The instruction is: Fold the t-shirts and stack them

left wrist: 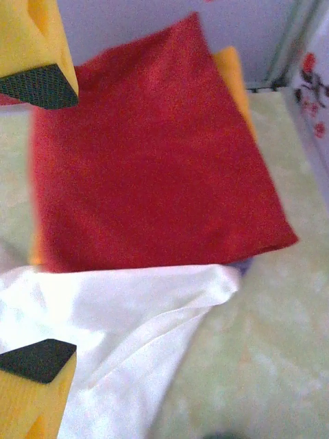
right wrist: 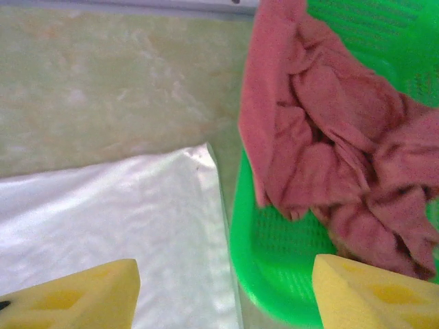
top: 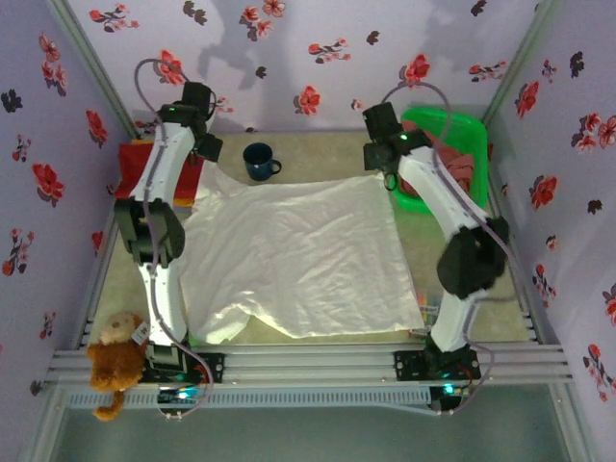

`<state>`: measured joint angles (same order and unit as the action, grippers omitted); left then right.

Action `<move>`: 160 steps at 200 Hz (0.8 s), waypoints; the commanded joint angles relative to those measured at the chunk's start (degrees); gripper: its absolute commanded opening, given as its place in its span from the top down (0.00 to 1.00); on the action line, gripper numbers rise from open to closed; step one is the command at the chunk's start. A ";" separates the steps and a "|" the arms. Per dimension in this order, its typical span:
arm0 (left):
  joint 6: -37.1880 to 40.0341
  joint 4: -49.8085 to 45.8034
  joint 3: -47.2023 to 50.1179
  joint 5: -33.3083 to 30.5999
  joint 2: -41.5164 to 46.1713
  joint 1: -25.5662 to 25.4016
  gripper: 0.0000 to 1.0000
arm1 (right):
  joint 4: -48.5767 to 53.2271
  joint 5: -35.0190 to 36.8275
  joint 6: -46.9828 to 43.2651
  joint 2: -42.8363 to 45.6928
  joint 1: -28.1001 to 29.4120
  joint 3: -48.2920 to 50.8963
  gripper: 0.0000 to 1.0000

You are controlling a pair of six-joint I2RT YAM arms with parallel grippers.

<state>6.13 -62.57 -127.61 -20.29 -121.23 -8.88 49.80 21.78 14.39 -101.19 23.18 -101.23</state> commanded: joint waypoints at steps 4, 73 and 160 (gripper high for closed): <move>-12.45 -16.89 8.79 7.79 12.10 -0.23 0.11 | 11.55 -2.27 11.36 11.44 2.09 9.68 0.32; -28.91 -16.86 44.18 14.64 30.91 -14.64 0.13 | 19.58 -16.29 33.52 33.39 7.91 41.30 0.50; -36.96 -15.05 58.40 17.92 35.72 -23.72 0.14 | 12.52 -22.19 48.65 36.32 16.05 61.26 0.66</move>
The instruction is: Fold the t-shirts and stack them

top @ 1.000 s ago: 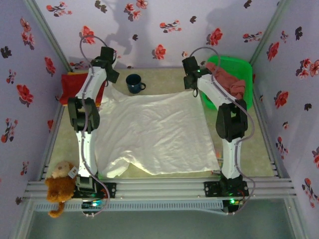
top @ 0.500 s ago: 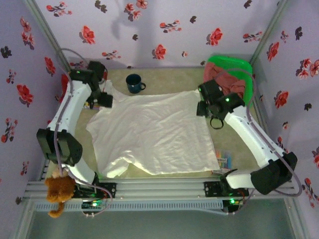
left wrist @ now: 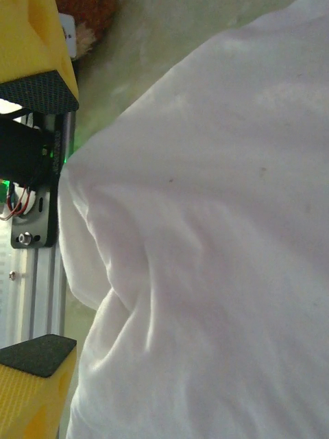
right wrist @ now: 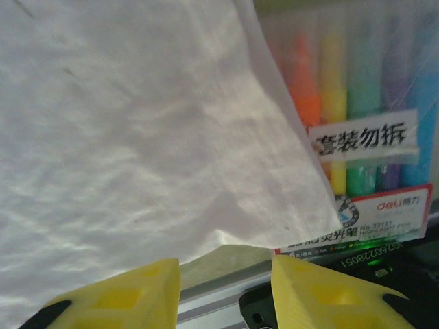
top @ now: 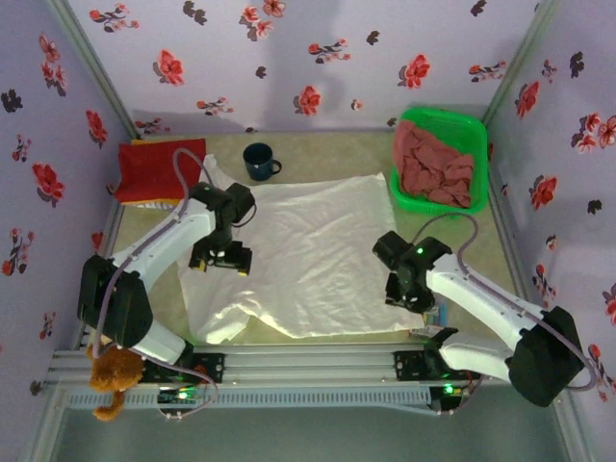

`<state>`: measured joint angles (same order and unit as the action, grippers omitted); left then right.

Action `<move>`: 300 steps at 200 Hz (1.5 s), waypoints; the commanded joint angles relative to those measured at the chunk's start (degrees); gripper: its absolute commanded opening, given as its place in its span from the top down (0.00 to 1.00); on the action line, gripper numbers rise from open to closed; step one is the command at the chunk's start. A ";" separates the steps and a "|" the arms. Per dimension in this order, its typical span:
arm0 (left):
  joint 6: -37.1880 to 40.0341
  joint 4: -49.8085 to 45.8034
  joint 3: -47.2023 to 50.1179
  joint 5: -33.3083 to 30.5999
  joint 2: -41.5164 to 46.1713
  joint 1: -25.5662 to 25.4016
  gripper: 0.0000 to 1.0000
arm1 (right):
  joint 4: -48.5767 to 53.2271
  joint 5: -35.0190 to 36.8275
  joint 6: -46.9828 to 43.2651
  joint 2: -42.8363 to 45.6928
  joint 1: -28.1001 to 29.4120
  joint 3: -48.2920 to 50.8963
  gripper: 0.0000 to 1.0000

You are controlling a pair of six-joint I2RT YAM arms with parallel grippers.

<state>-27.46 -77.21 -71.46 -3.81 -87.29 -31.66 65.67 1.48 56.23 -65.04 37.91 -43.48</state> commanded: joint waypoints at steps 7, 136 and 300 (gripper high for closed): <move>-3.62 -0.23 2.98 1.87 2.15 -1.12 0.14 | -4.82 -2.44 7.67 0.15 1.41 4.92 0.69; -14.15 -0.07 10.42 4.83 3.98 -8.57 0.15 | -16.50 -5.91 9.76 -3.01 1.98 13.95 0.76; -28.53 20.31 24.24 9.00 -6.64 -19.89 0.38 | -13.39 -4.64 7.87 6.36 1.92 14.47 1.00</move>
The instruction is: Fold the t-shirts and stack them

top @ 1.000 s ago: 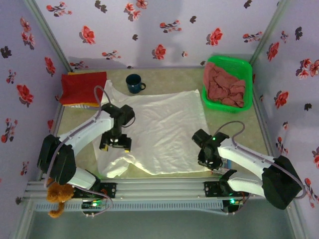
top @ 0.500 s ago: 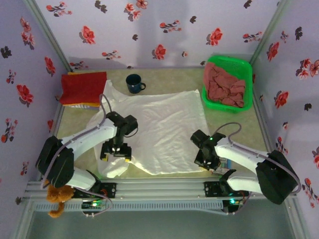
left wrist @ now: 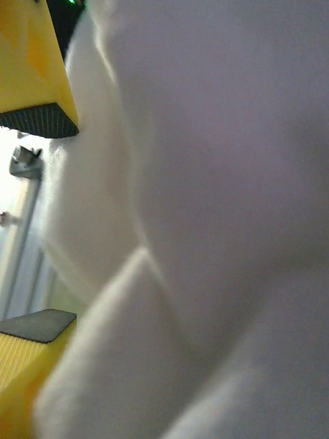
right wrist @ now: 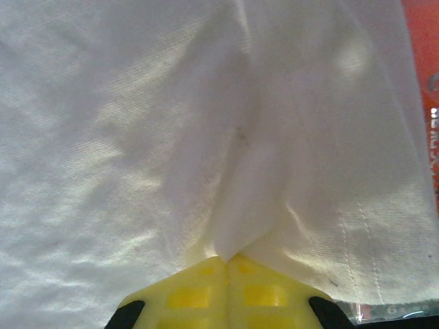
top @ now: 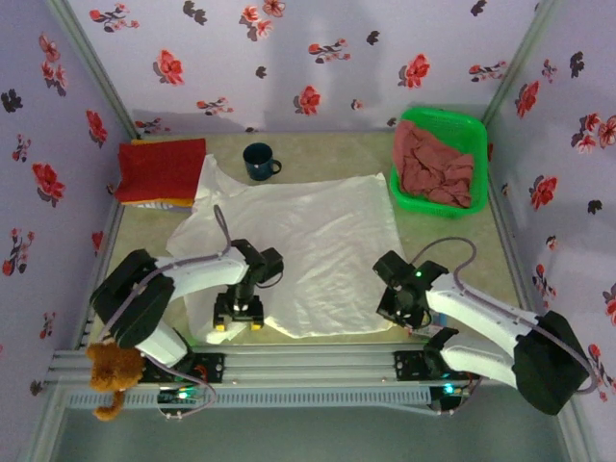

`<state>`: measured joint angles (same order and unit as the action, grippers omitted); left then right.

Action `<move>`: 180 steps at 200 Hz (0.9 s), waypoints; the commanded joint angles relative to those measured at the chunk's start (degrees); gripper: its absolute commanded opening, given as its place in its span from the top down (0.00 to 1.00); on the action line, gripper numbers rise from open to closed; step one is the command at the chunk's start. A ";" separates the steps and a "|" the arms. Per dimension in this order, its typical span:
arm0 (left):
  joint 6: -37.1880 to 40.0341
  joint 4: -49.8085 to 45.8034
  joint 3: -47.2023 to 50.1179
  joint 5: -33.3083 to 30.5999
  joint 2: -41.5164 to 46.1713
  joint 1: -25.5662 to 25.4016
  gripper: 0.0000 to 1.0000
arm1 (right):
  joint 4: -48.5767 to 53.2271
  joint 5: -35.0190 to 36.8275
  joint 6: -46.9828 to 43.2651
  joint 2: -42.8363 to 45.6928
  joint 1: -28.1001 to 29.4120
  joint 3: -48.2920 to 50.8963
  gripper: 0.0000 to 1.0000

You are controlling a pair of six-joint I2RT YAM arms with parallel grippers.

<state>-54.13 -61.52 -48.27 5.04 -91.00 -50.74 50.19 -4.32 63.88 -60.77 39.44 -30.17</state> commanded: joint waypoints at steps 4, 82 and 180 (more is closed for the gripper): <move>-1.84 5.08 1.18 -0.32 -3.35 -0.75 0.41 | 2.17 1.23 0.20 2.34 0.52 1.25 1.00; -1.57 -6.42 -0.07 -3.85 -2.52 -2.96 0.93 | 6.08 2.68 0.56 5.46 0.47 0.14 1.00; 15.83 -26.34 -12.24 -2.47 -5.29 4.05 1.00 | 11.78 7.88 -11.66 -9.54 -0.32 -15.23 1.00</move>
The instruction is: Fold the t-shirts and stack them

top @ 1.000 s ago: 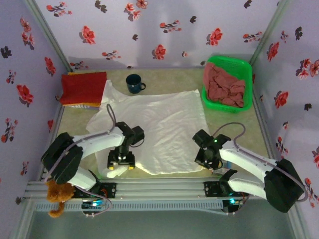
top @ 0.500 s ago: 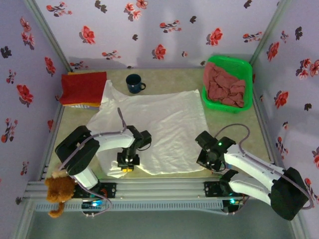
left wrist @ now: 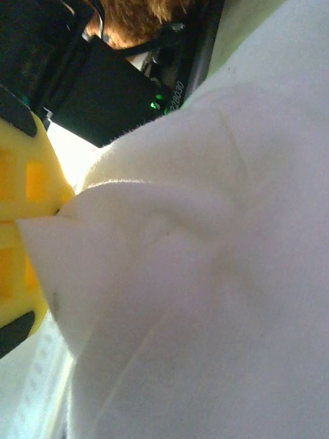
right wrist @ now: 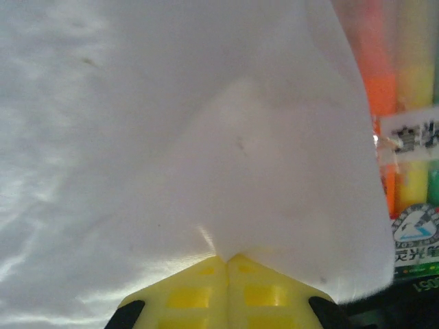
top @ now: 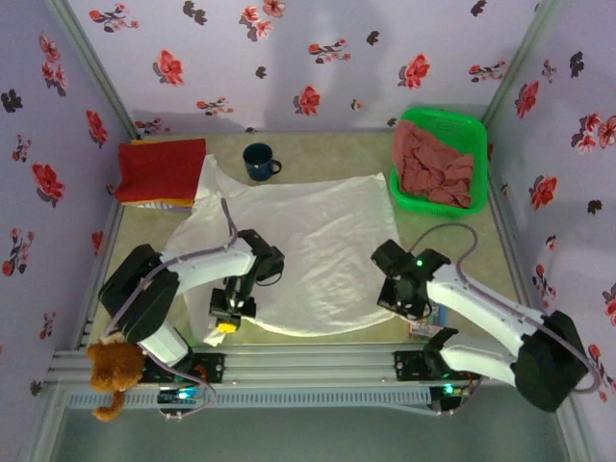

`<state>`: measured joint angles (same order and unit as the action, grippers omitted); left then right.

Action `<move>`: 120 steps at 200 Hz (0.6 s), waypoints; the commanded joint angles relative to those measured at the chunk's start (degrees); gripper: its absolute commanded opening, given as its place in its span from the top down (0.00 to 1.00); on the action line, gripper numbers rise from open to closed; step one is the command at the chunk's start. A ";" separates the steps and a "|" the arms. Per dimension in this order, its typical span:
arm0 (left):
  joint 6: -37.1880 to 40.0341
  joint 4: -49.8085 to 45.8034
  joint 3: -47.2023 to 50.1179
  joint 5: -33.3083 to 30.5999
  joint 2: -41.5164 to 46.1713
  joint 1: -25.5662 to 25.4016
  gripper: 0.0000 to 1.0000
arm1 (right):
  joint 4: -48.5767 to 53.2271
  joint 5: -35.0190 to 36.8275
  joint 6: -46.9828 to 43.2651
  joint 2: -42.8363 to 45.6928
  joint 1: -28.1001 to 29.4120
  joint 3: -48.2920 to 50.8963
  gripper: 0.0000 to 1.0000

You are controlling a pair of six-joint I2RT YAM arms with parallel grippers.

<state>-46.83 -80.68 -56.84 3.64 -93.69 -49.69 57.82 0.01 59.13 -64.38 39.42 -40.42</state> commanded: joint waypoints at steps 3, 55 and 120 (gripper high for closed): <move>9.31 -7.65 -4.24 -1.32 -2.73 3.61 1.00 | 4.36 3.66 -7.84 -7.25 -0.43 -5.64 1.00; 23.75 -14.35 -16.31 -8.16 -8.40 13.63 1.00 | 7.90 5.17 -19.50 -22.20 -4.32 -17.41 1.00; 31.90 -13.88 -26.57 -3.65 -17.21 20.94 1.00 | 6.06 4.95 -27.41 -32.22 -11.14 -27.08 1.00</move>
<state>-19.64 -91.68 -80.16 -2.37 -108.40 -30.81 62.94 3.27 36.36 -92.77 30.20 -63.26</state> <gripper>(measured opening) 0.076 0.061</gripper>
